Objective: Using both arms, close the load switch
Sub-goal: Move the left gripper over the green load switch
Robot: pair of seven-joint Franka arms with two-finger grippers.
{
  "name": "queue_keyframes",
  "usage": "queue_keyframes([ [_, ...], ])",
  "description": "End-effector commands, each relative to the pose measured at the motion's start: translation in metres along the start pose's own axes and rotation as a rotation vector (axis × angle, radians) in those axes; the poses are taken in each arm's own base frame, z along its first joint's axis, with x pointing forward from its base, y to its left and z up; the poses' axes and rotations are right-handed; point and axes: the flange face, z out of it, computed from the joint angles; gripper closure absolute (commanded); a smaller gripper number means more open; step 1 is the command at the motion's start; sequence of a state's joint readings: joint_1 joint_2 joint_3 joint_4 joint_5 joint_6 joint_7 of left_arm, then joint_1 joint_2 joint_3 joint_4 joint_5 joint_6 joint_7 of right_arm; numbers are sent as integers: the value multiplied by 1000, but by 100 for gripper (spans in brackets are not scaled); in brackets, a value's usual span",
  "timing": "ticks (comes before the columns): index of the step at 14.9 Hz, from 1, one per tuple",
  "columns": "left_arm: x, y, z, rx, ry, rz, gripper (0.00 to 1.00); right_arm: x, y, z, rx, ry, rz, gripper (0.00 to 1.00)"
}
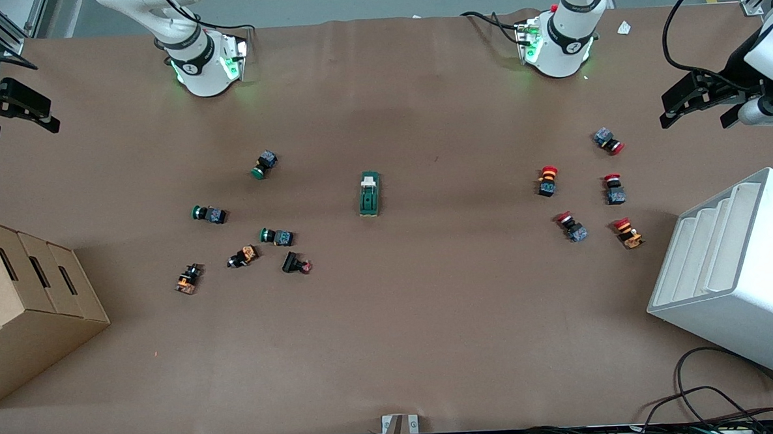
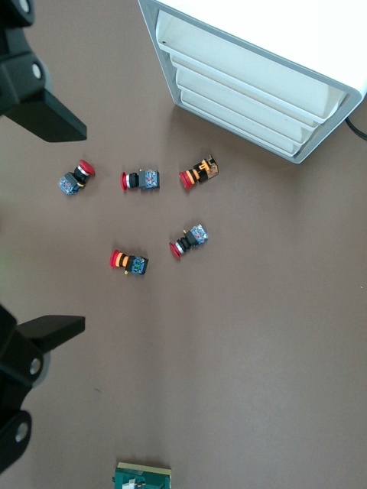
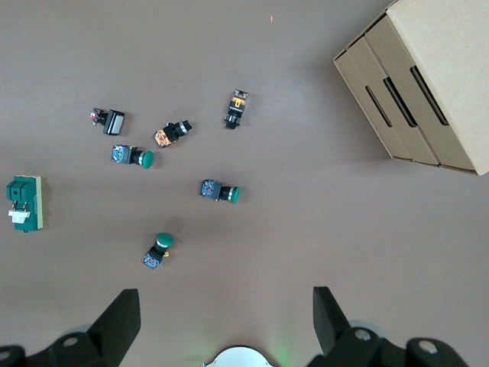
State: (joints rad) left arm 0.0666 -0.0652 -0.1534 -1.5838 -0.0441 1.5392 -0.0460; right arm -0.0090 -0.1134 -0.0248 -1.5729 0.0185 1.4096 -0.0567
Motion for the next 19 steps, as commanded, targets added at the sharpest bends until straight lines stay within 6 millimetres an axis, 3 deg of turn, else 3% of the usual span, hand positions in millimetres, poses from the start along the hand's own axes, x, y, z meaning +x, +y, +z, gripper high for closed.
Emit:
queue_keyframes([
  [1,3,-1,-4,13,9,-7,0,-7,1,-5,-15,4,-15,0],
  [6,12,0,7,9,-6,0,0,-7,1,-4,-15,1,-13,0],
  [8,30,-3,14,-4,-9,10,0,-8,2,-4,-14,-6,-10,0],
  [9,35,9,21,-10,-14,22,0,-8,1,-4,-15,-5,-11,0],
  [11,49,43,39,-25,15,62,0,-8,1,-4,-15,-5,-11,0],
  [14,61,102,77,-40,6,-20,0,-8,2,-4,-14,-5,-10,0],
  [19,50,211,152,-63,1,-164,0,-7,3,-10,-15,8,-9,0],
])
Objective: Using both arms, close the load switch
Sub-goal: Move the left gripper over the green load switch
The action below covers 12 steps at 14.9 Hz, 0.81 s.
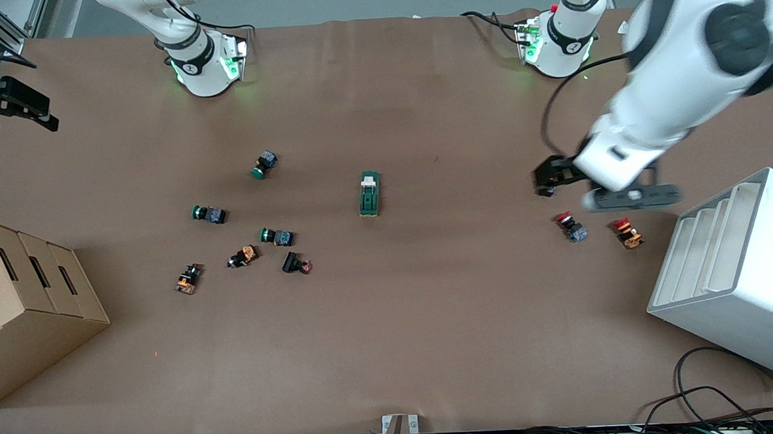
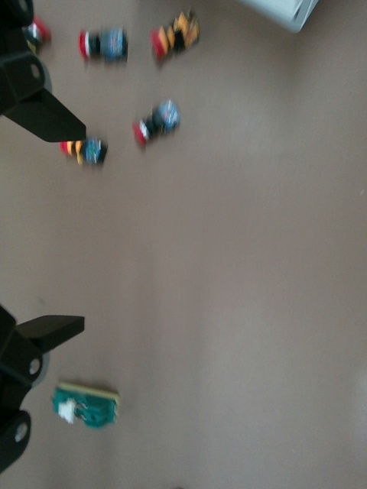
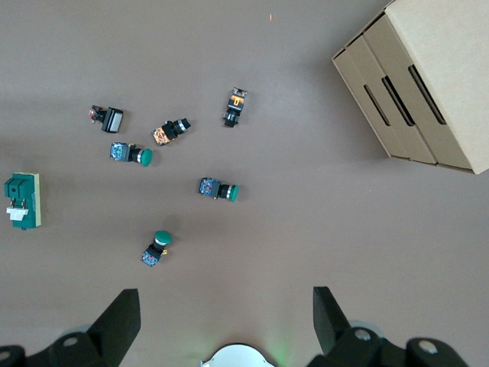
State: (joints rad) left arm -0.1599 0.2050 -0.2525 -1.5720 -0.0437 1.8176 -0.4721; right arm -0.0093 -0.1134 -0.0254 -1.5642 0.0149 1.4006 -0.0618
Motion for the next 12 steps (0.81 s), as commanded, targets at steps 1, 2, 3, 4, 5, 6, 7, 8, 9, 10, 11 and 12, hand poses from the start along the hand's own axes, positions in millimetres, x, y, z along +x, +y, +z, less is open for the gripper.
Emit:
queue_keyframes([
  [1,-17,44,43,3,17,-66,0,-5,2,-7,-12,8,-5,0],
  [2,-25,60,63,12,25,-97,0,-4,2,-4,-12,4,3,0],
  [3,-33,79,85,17,38,-124,0,-3,2,-4,-12,3,3,0],
  [4,-45,101,106,29,63,-139,0,1,3,1,-11,-7,8,0],
  [5,-58,122,129,45,81,-167,0,4,5,4,-11,-6,11,0],
  [6,-69,140,147,62,96,-186,0,7,4,7,-11,-9,8,0],
  [7,-83,160,161,69,116,-189,0,10,5,9,-7,-7,3,0],
  [8,-99,177,178,78,125,-196,0,14,7,13,-5,-5,4,0],
  [9,-115,194,192,87,140,-209,0,16,7,15,-5,-7,2,0],
  [10,-132,210,207,101,164,-219,0,17,7,16,-6,-7,2,0],
  [11,-148,222,221,119,194,-229,0,22,8,21,-4,-8,2,0],
  [12,-160,230,232,132,221,-240,0,22,8,21,-7,-8,3,0],
])
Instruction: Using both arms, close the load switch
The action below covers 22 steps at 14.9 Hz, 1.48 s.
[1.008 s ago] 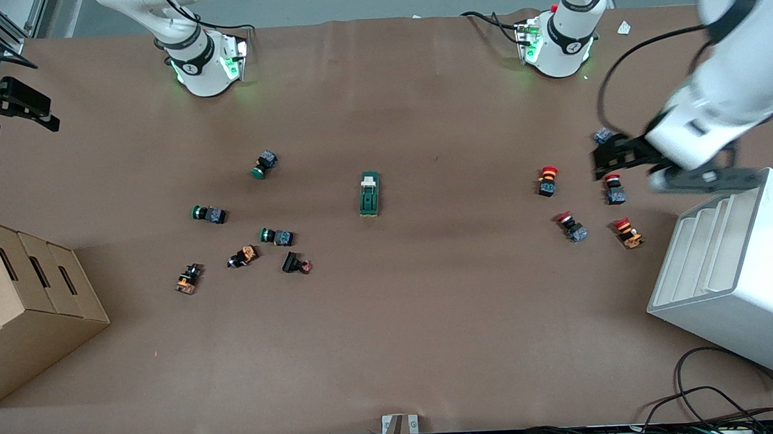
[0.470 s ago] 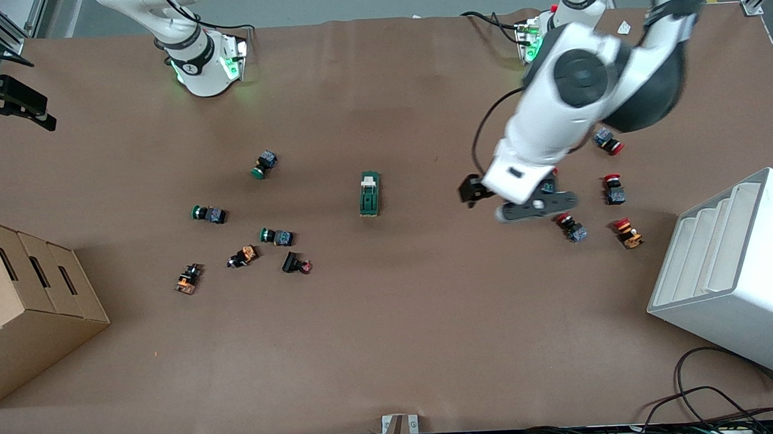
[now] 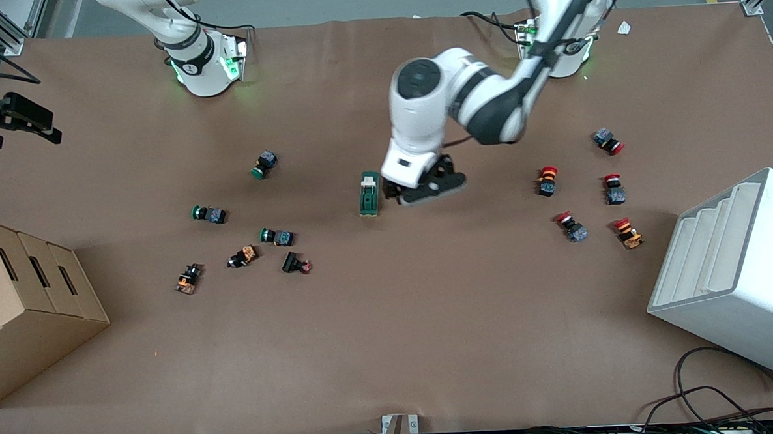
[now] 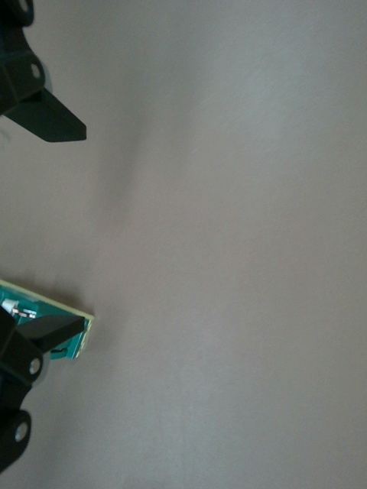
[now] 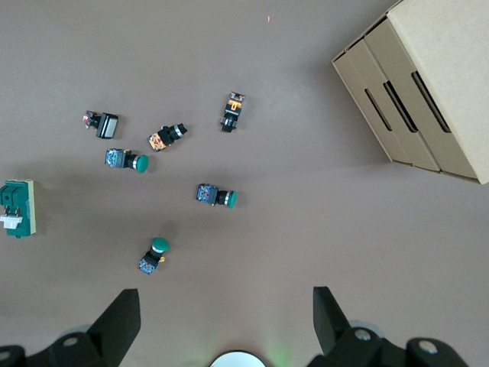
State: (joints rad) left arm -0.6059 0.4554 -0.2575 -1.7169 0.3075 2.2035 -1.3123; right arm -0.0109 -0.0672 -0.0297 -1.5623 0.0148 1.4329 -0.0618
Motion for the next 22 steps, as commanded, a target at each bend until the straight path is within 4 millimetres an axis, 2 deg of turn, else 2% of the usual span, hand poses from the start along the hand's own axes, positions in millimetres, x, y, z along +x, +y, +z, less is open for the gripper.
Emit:
queue_keyframes([
  [1,-40,19,16,17,72,-30,0,3,4,3,-10,0,-3,0],
  [2,-63,26,21,21,76,-19,0,8,4,9,-10,-9,-3,0],
  [3,-83,32,24,15,93,-8,0,15,6,22,-10,-38,-1,0],
  [6,-131,39,46,-8,171,-36,0,32,7,48,-11,-84,1,0],
  [8,-159,43,60,-8,218,-13,0,33,-1,58,-8,-105,33,0],
  [10,-185,45,78,-13,278,13,1,40,-17,72,26,-122,159,0],
  [12,-196,46,96,-36,327,6,1,46,-40,88,60,-144,221,0],
  [13,-215,48,104,-50,344,29,1,48,-54,97,69,-145,231,0],
  [14,-226,47,111,-62,371,46,1,48,-72,107,76,-144,249,0],
  [18,-249,35,135,-103,492,149,1,46,-150,149,106,-137,450,0],
  [22,-253,27,150,-167,604,218,1,37,-228,206,154,-176,545,0],
])
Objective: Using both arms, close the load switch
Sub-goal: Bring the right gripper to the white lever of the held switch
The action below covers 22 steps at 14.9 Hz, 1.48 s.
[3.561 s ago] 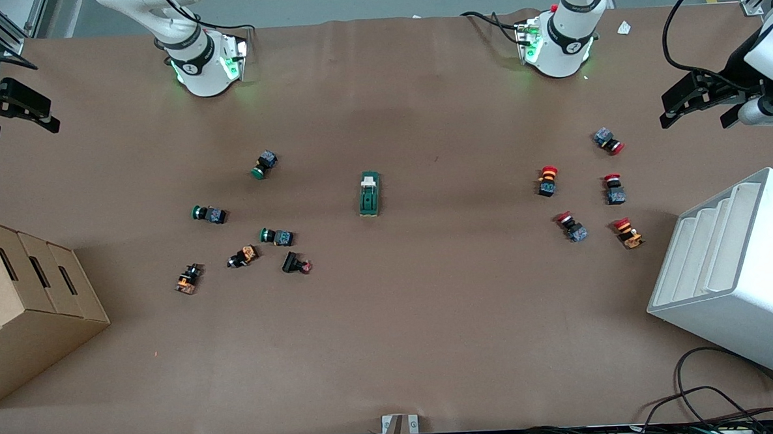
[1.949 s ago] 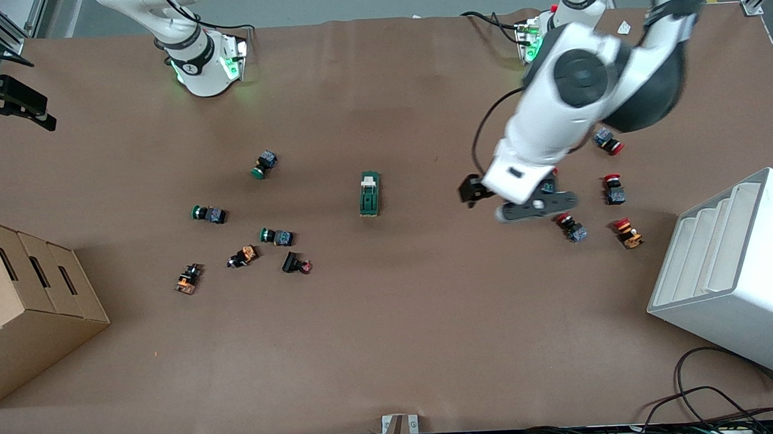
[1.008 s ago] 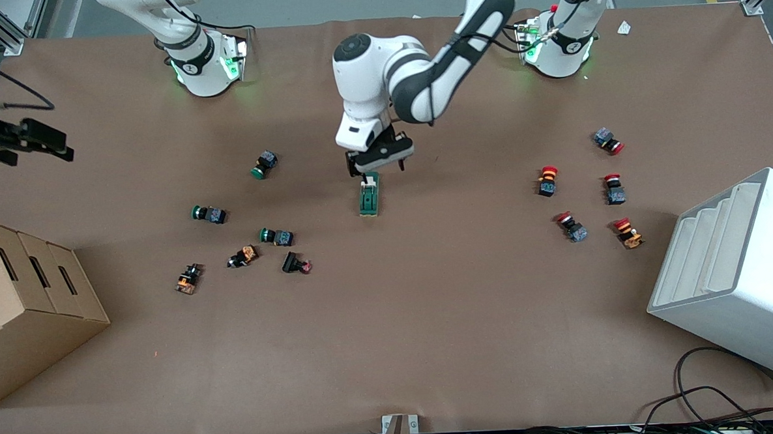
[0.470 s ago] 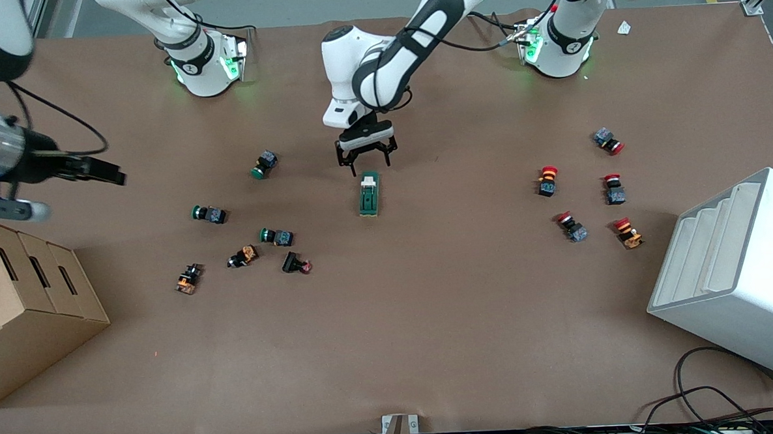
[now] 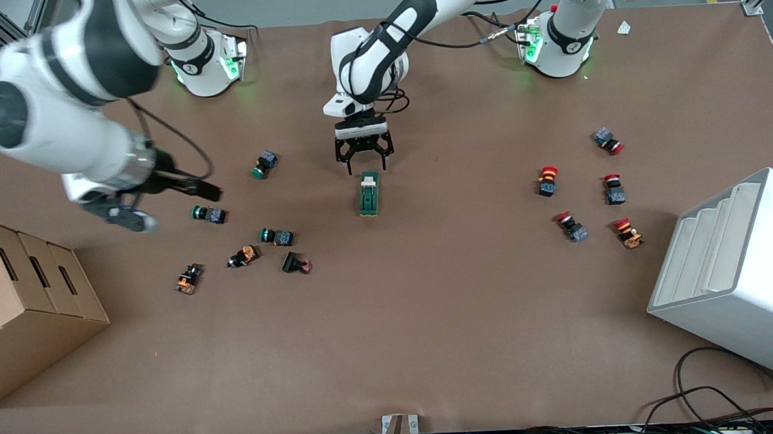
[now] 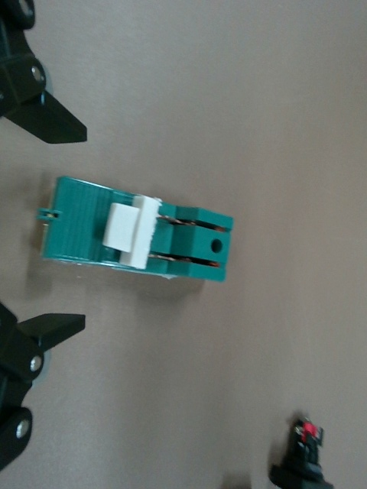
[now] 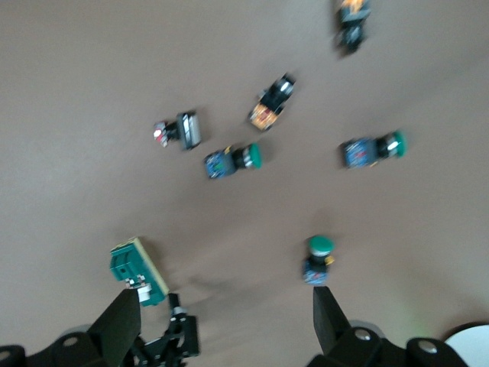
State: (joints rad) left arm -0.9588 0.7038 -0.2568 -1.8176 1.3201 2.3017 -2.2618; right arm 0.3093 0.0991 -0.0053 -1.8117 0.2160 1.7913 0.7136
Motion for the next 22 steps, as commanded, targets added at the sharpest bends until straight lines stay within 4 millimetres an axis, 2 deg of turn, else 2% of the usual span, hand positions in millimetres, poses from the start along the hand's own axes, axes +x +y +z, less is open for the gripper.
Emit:
queue_keyframes([
  [1,-10,-7,6,-49,70,14,1,-20,-30,47,40,-52,70,0],
  [3,-15,-16,17,-70,142,42,1,-38,-59,83,55,-22,105,0],
  [5,-18,-18,24,-94,196,46,1,-42,-76,126,37,-30,107,0],
  [6,-23,-21,29,-101,220,53,1,-52,-91,146,45,-34,94,0],
  [8,-31,-23,36,-110,269,58,1,-50,-101,181,52,-34,104,0],
  [11,-41,-26,41,-129,311,71,1,-56,-113,209,70,-52,117,0],
  [14,-64,-29,48,-123,338,82,1,-61,-125,237,85,-49,120,0],
  [16,-70,-33,53,-119,359,87,1,-65,-131,255,92,-54,126,0],
  [19,-83,-32,52,-139,366,86,1,-75,-140,269,97,-52,115,0],
  [22,-99,-37,57,-134,403,86,1,-95,-150,284,133,-63,128,0],
])
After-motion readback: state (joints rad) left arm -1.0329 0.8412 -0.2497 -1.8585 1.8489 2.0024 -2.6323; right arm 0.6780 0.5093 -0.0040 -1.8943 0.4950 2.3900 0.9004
